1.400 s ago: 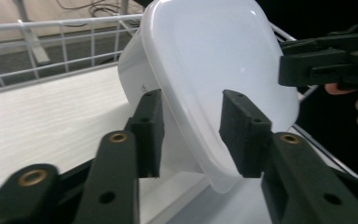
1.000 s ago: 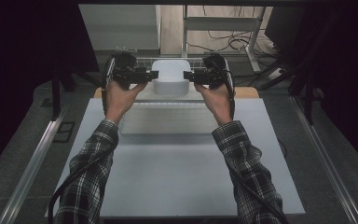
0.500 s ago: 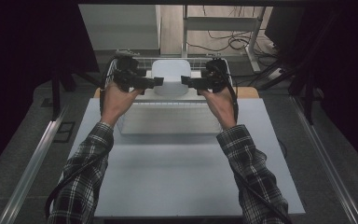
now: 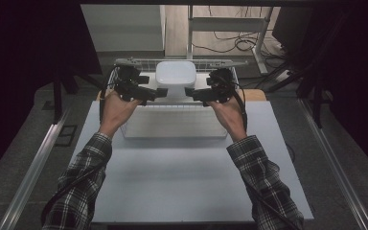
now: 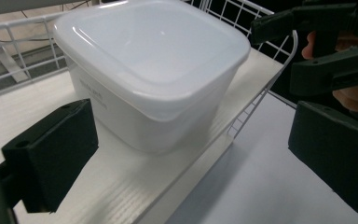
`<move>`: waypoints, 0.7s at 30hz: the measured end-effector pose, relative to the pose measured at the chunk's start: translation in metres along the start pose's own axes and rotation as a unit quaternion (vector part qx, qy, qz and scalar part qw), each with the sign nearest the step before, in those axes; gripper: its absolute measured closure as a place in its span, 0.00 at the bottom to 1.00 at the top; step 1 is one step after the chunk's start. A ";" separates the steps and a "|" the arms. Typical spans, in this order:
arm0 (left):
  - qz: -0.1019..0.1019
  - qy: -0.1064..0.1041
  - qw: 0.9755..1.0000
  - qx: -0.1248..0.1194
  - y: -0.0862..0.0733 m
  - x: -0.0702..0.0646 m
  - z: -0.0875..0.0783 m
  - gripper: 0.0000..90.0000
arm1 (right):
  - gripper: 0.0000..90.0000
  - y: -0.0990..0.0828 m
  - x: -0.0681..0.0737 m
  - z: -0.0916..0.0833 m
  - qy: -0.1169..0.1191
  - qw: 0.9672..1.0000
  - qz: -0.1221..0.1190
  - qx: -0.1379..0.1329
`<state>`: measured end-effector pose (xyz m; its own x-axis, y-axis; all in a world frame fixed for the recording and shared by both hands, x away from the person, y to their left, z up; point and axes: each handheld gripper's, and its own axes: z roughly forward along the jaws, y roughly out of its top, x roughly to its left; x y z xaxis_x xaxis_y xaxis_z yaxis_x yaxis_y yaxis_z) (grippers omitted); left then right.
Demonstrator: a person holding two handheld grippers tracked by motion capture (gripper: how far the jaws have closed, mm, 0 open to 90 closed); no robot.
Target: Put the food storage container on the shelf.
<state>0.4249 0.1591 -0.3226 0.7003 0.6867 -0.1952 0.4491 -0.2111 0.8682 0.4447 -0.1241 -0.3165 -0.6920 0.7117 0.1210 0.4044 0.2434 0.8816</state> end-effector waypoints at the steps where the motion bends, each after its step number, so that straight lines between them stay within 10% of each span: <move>1: 0.004 0.001 1.000 0.001 -0.001 -0.001 0.000 0.01 | 0.05 -0.001 0.000 -0.001 0.002 1.000 0.000 0.001; 21: 0.040 -0.023 0.999 -0.013 -0.029 -0.016 -0.015 0.01 | 0.01 -0.024 0.009 -0.018 0.013 0.999 -0.037 0.008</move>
<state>0.3918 0.1649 -0.3380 0.7582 0.6359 -0.1443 0.3764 -0.2461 0.8932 0.4182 -0.1357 -0.3287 -0.7357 0.6740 0.0669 0.3601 0.3056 0.8814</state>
